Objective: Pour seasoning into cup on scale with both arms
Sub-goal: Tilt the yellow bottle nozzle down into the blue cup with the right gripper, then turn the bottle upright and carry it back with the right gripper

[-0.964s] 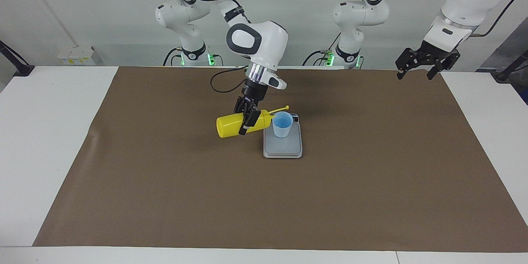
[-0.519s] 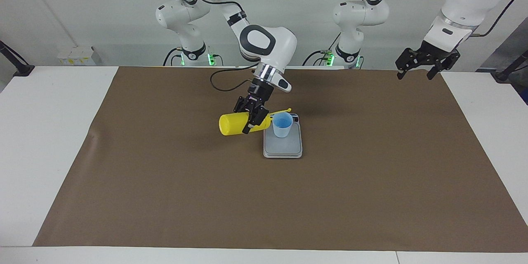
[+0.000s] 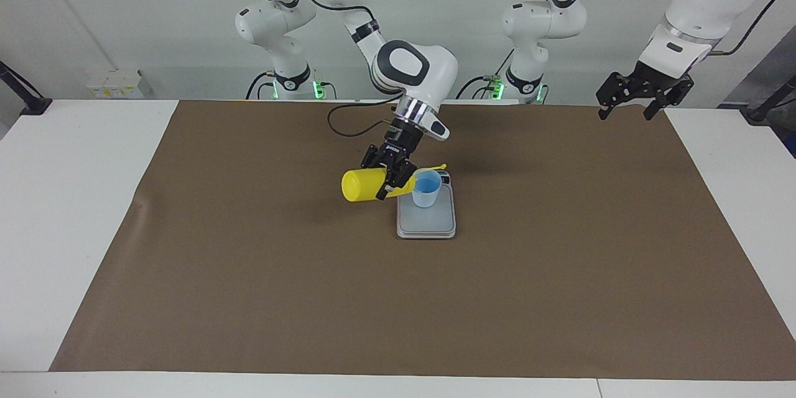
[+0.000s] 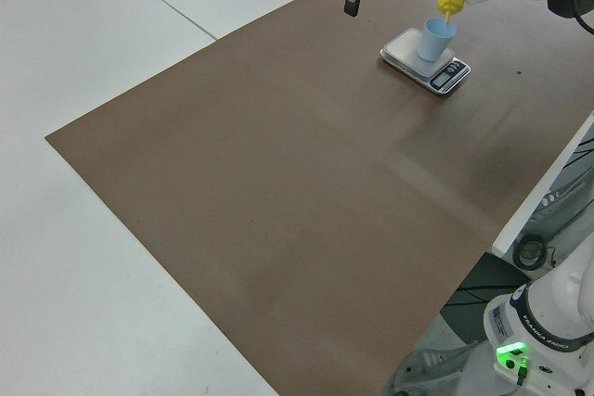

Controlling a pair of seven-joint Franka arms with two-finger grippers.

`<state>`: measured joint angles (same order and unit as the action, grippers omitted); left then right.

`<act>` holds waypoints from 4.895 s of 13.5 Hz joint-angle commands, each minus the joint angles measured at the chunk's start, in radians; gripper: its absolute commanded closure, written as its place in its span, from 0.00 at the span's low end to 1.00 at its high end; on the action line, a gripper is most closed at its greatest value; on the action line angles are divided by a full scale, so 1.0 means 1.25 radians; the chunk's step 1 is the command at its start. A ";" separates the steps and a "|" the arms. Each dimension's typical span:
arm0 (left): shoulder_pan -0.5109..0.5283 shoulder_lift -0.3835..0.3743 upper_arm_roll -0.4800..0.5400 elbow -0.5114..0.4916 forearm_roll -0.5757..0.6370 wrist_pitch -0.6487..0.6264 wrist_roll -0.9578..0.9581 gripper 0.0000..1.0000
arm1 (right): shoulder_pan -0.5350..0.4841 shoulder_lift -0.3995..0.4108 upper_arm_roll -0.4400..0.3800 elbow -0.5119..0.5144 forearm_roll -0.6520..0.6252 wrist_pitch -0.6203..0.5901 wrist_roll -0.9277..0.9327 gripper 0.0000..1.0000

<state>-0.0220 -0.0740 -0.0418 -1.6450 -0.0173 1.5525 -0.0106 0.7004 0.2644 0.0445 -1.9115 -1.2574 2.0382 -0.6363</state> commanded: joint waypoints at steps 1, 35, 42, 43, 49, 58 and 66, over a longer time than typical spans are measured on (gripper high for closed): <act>-0.003 -0.016 0.006 -0.012 -0.008 -0.006 -0.006 0.00 | -0.007 0.007 0.005 0.016 -0.032 -0.012 0.010 1.00; -0.003 -0.016 0.006 -0.012 -0.007 -0.006 -0.006 0.00 | -0.337 -0.259 -0.005 -0.026 1.004 0.075 -0.038 1.00; -0.003 -0.016 0.006 -0.012 -0.008 -0.006 -0.005 0.00 | -0.539 -0.312 -0.006 -0.089 1.332 0.032 -0.286 1.00; -0.003 -0.016 0.006 -0.012 -0.008 -0.006 -0.006 0.00 | -0.569 -0.312 -0.006 -0.089 1.364 0.026 -0.310 1.00; -0.003 -0.016 0.006 -0.012 -0.008 -0.006 -0.006 0.00 | -0.704 -0.315 -0.007 -0.163 1.614 -0.040 -0.489 1.00; -0.003 -0.016 0.006 -0.012 -0.008 -0.006 -0.006 0.00 | -0.786 -0.305 -0.007 -0.297 1.778 0.003 -0.804 1.00; -0.003 -0.016 0.006 -0.012 -0.008 -0.006 -0.006 0.00 | -0.793 -0.261 -0.007 -0.346 1.921 0.086 -1.039 1.00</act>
<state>-0.0220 -0.0741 -0.0417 -1.6451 -0.0173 1.5525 -0.0107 -0.2686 -0.0605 0.0240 -2.3147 1.0784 2.1194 -1.8586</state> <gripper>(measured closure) 0.000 0.463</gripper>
